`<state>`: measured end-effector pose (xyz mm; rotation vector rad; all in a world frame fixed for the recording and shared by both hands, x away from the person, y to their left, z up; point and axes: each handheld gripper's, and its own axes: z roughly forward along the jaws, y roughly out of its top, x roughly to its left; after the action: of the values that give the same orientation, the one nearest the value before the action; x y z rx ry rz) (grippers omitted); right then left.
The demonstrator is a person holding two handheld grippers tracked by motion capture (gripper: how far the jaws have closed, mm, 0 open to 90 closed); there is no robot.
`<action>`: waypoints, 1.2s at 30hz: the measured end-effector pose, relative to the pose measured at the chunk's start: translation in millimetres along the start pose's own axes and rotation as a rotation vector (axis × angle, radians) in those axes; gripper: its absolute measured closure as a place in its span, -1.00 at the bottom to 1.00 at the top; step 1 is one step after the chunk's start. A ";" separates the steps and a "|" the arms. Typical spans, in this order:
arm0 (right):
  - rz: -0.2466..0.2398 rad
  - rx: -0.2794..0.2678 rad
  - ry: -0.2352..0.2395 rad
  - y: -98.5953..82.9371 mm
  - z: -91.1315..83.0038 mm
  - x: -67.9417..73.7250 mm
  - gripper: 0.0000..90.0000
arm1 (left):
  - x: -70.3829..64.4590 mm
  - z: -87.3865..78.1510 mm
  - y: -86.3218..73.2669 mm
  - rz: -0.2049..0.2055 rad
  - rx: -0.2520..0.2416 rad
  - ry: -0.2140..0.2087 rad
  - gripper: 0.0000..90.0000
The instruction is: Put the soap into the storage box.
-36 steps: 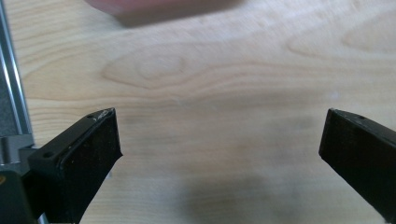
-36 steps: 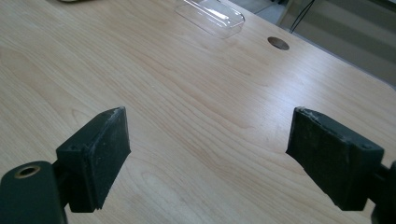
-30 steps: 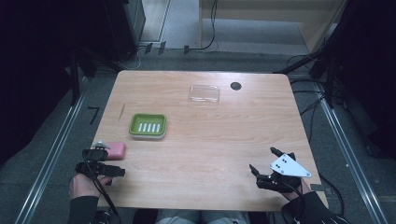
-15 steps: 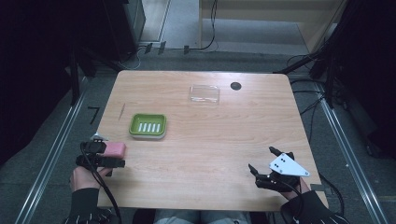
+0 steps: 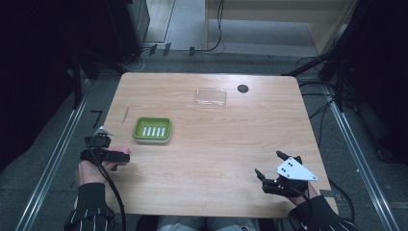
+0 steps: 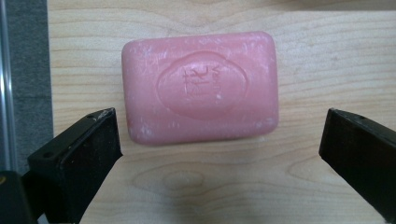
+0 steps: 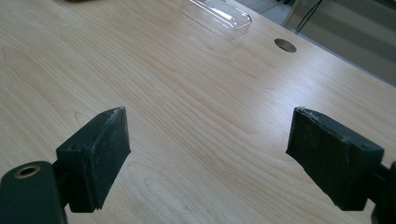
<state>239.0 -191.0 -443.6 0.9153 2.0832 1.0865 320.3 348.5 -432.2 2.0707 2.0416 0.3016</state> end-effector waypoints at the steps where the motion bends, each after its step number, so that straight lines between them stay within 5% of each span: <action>1: 0.001 0.000 0.001 0.1 0.4 0.2 -0.70 | 0.9 1.6 1.3 -0.002 0.001 0.001 -1.00; 9: -0.004 0.002 0.004 0.9 2.0 0.9 -0.70 | 4.8 3.6 9.8 -0.024 -0.012 -0.018 -1.00; 36: -0.001 0.009 0.003 -0.2 0.8 -0.1 -0.70 | 5.6 30.3 27.7 -0.045 0.079 0.014 -1.00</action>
<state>239.6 -190.8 -444.1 0.9166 2.0926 1.0797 355.8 353.4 -453.1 2.0700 2.1375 0.2329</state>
